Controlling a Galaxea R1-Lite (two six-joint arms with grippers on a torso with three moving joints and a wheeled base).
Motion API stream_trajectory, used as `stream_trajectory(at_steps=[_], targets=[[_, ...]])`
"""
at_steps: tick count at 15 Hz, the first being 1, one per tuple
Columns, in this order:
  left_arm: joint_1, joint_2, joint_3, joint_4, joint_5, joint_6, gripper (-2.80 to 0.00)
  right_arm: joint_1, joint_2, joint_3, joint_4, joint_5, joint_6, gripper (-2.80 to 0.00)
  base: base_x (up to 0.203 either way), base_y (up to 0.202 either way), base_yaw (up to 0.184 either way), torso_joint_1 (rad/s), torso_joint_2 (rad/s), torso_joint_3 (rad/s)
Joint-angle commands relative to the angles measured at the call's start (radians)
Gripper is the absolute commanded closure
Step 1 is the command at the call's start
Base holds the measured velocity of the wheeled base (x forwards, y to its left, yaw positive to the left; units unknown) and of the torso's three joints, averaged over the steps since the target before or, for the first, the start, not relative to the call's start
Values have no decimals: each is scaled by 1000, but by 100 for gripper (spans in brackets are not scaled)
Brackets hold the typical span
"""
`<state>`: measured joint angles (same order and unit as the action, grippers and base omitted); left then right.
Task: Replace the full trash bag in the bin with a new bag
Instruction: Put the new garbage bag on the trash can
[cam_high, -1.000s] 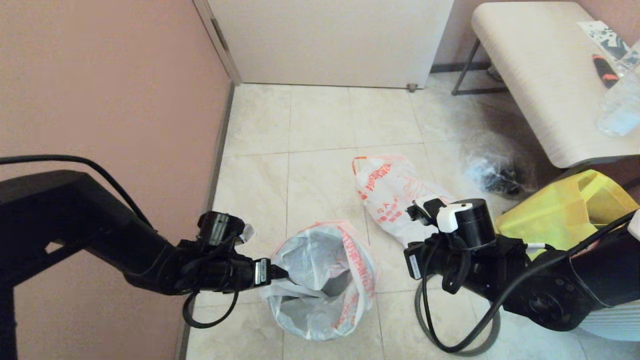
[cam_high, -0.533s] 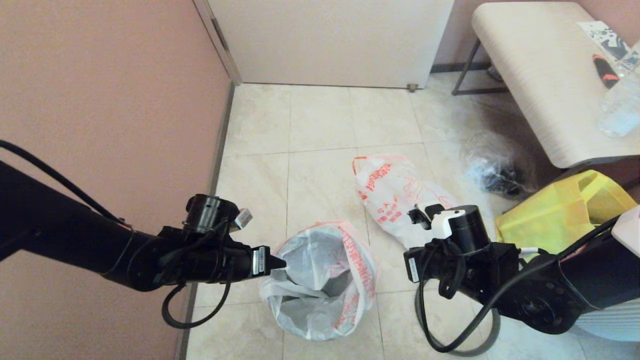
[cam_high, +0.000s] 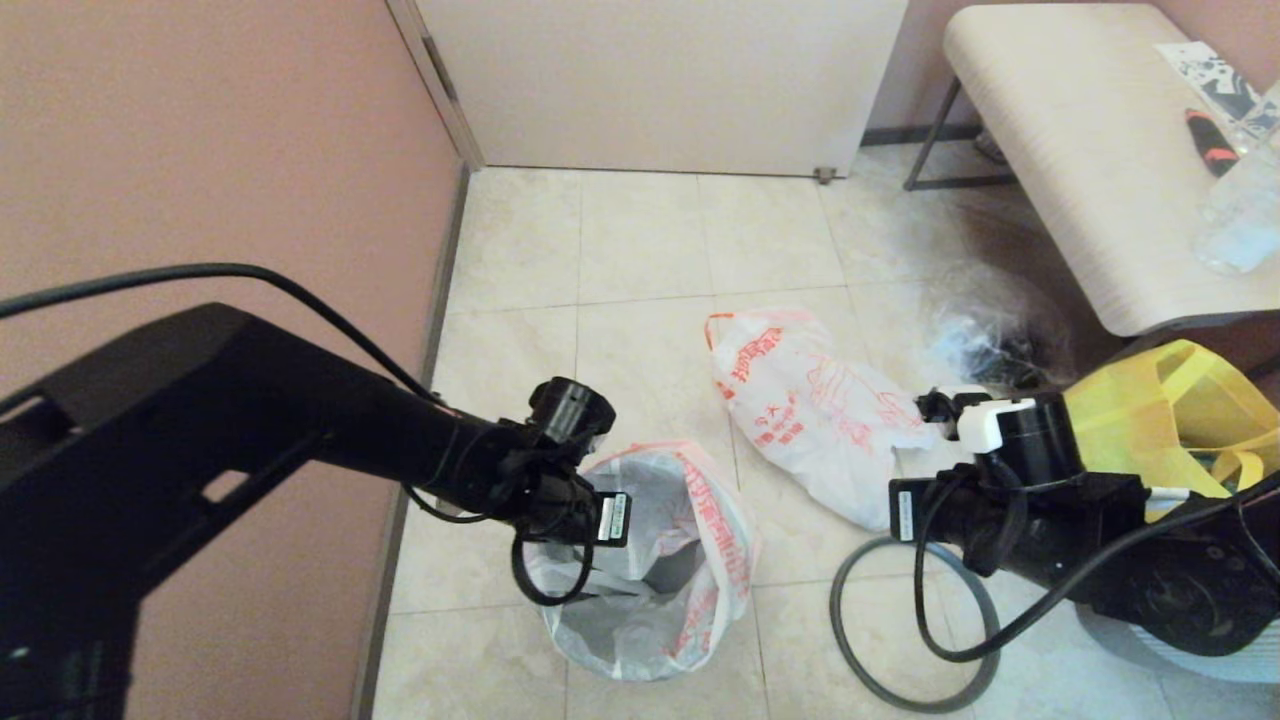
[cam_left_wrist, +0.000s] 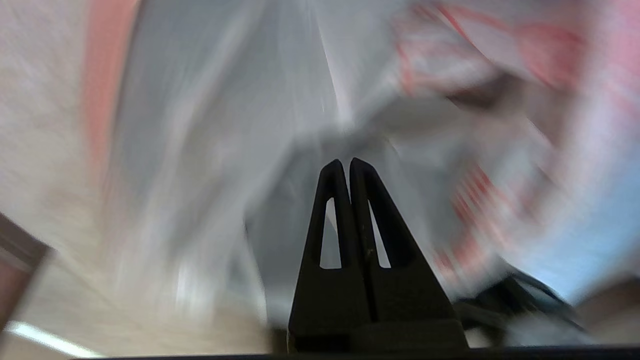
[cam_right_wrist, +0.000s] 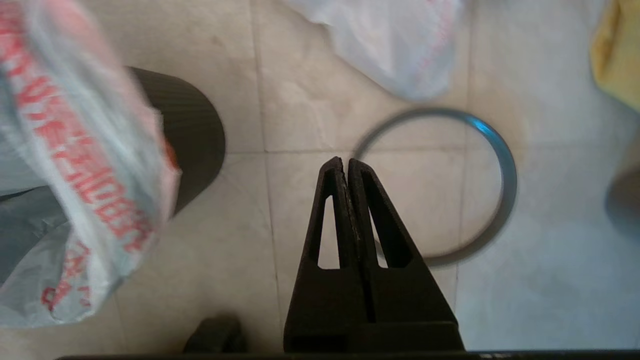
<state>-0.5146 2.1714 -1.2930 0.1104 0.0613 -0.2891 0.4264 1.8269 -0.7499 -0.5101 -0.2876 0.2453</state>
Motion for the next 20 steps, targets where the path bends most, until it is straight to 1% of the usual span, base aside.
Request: stream_trajectory(at_steps=[1,2,4,6,7,8,9,10,11,12,14,18,20], targets=[[-15,259,-206,49,46,41,0,-63,-48,29,1,67,29,0,0,0,0,0,0,0],[-19,329,-290,70,71,67,0,-97,-50,34,0,108,47,0,0,0,0,0,0,0],[-20,454,-461,128,111,124,0,-163,-49,34,-3,159,57,0,0,0,0,0,0,0],[-5,565,-605,209,129,200,0,-213,-56,34,-3,200,59,0,0,0,0,0,0,0],[7,607,-637,237,135,257,0,-234,-66,35,-2,238,60,0,0,0,0,0,0,0],[16,637,-647,248,140,300,0,-255,-78,36,-2,285,62,0,0,0,0,0,0,0],[22,658,-650,250,153,309,0,-271,-94,42,-1,327,63,0,0,0,0,0,0,0],[28,676,-650,221,177,313,0,-289,-117,52,-2,392,62,0,0,0,0,0,0,0],[34,680,-651,181,189,315,0,-296,-138,62,-2,433,63,0,0,0,0,0,0,0],[39,674,-650,163,192,314,0,-297,-150,71,-3,440,63,0,0,0,0,0,0,0],[40,646,-643,163,192,298,0,-295,-175,73,-3,441,84,0,0,0,0,0,0,0],[21,536,-586,159,185,199,0,-296,-262,91,-1,440,88,0,0,0,0,0,0,0],[3,459,-522,136,182,162,0,-296,-303,107,0,437,86,0,0,0,0,0,0,0]])
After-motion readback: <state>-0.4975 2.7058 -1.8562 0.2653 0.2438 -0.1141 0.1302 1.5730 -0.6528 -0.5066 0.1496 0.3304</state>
